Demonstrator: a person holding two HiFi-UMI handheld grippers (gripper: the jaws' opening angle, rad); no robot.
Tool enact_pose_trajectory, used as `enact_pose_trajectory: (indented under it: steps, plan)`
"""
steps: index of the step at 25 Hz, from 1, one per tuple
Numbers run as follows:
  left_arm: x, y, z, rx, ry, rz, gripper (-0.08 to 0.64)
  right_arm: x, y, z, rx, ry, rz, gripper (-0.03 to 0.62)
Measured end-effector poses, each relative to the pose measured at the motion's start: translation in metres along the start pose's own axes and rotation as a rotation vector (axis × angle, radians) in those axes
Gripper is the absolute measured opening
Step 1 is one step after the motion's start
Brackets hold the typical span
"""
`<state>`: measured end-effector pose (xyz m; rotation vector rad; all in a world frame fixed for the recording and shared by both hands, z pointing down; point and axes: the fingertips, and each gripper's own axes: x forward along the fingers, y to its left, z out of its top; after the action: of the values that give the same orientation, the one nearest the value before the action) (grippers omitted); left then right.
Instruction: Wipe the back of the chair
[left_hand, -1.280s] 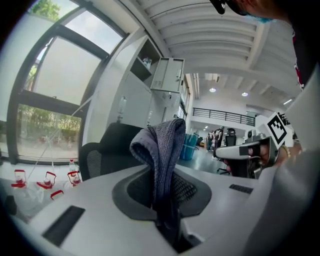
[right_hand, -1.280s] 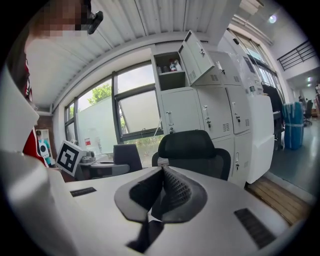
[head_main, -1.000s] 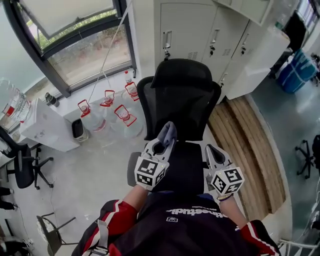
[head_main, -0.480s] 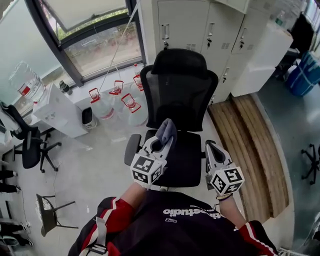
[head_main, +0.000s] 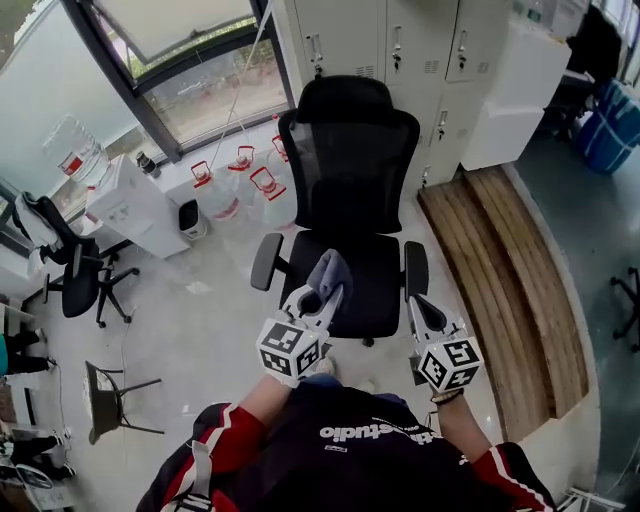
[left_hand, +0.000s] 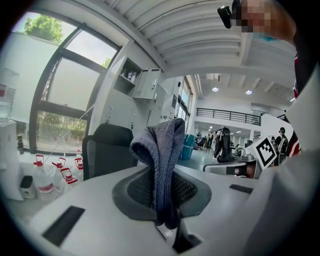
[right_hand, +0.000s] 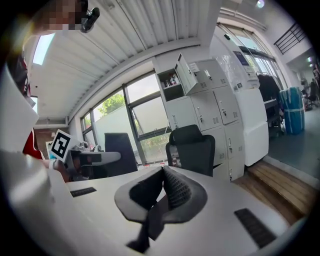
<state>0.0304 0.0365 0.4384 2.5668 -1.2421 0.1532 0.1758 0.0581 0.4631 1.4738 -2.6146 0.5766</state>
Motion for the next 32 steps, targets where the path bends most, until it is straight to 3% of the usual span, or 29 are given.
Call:
enact_pose_trajectory:
  steps: [9,23,32]
  plan:
    - [-0.078,-0.043,-0.022,-0.01,-0.03,-0.035,0.057,-0.05,0.074,-0.026,-0.029,-0.002,0.015,-0.003]
    - [-0.34,-0.022,-0.045,0.07,-0.105,0.06,0.057,-0.147,0.264,-0.078,-0.062,-0.082,-0.047,-0.003]
    - [-0.429,-0.048,-0.046,0.088,-0.162,0.017,0.057,-0.212,0.337,-0.102,-0.106,-0.109,-0.108,-0.003]
